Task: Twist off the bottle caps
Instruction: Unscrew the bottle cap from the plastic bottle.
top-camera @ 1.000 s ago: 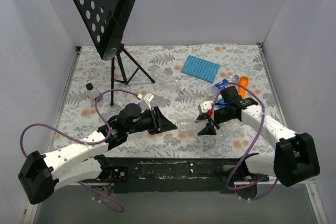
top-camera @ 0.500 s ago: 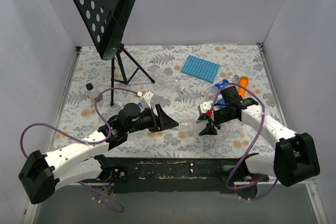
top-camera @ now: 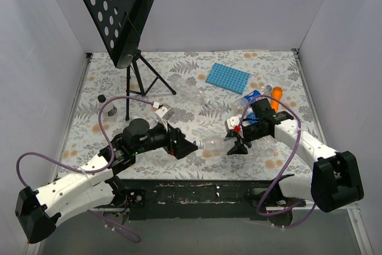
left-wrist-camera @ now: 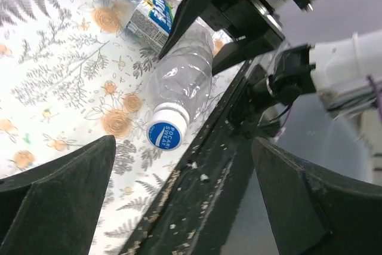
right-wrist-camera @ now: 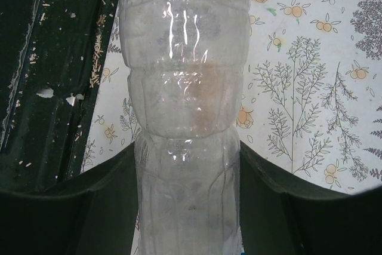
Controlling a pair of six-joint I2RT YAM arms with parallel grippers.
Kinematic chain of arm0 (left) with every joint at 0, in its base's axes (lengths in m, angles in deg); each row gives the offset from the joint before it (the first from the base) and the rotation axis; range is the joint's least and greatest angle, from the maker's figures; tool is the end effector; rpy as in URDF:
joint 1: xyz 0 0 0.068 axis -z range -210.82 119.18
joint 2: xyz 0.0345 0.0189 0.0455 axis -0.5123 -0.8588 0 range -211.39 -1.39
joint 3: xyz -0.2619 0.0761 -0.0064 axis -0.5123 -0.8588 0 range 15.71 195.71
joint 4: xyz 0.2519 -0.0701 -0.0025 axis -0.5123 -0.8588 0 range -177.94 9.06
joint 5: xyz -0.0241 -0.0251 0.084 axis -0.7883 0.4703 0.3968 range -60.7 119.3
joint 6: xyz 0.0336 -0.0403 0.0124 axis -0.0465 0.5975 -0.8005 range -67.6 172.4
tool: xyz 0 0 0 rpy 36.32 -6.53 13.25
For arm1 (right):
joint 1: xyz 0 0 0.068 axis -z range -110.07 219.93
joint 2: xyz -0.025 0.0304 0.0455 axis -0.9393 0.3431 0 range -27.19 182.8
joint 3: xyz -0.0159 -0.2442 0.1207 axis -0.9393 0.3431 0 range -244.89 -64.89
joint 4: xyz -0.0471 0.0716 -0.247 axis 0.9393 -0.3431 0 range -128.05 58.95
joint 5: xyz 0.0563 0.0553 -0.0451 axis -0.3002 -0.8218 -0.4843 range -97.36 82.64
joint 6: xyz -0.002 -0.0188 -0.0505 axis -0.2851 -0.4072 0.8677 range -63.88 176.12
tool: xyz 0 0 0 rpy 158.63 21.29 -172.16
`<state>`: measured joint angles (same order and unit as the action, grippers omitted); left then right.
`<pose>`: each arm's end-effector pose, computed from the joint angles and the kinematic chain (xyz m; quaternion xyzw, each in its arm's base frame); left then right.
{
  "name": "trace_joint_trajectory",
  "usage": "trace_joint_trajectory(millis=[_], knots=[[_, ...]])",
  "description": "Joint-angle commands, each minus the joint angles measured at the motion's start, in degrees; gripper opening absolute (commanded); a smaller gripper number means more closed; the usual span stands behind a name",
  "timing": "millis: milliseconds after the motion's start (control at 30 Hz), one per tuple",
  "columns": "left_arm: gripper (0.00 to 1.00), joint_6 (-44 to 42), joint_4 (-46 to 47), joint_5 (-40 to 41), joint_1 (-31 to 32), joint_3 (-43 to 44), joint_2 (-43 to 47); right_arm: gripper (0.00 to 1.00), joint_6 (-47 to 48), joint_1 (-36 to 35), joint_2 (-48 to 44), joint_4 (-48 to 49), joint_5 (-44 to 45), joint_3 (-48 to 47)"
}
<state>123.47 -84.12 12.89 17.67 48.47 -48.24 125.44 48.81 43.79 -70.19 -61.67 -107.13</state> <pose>0.1217 -0.1526 0.2725 -0.0731 0.7981 -0.5650 0.1961 0.1886 0.1038 0.2102 -0.6815 0.5530 0.3392 0.3387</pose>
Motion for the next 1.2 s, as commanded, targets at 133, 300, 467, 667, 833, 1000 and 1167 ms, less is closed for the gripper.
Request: trace_joint_trajectory(millis=[133, 300, 467, 667, 833, 1000, 1167], knots=[[0.98, -37.4, 5.8, -11.6, -0.2, -3.2, 5.5, 0.07, 1.1, 0.0, -0.8, -1.1, -1.4, -0.2], [0.98, -44.4, 7.4, -13.9, -0.2, -0.7, -1.6, 0.07, 1.1, 0.1, -0.8, -1.0, -1.3, -0.2], [0.93, -45.8, 10.1, -14.0, -0.2, 0.1, -7.2, 0.07, 1.1, 0.1, -0.8, -1.1, -1.3, -0.2], [0.82, -44.6, 12.1, -14.6, -0.1, -0.1, -8.9, 0.07, 1.2, 0.1, -0.8, -1.1, -1.2, -0.2], [0.66, -43.6, 12.2, -15.1, -0.1, -0.2, -10.3, 0.07, 1.2, 0.0, -0.6, -1.2, -1.2, -0.2], [0.55, -43.1, 11.7, -15.5, -0.1, 0.2, -11.4, 0.07, 1.1, 0.0, -0.7, -1.1, -1.2, -0.2], [0.35, -42.3, 11.4, -15.8, -0.1, 0.6, -11.5, 0.07, 1.2, 0.0, -0.6, -1.1, -1.2, -0.2]])
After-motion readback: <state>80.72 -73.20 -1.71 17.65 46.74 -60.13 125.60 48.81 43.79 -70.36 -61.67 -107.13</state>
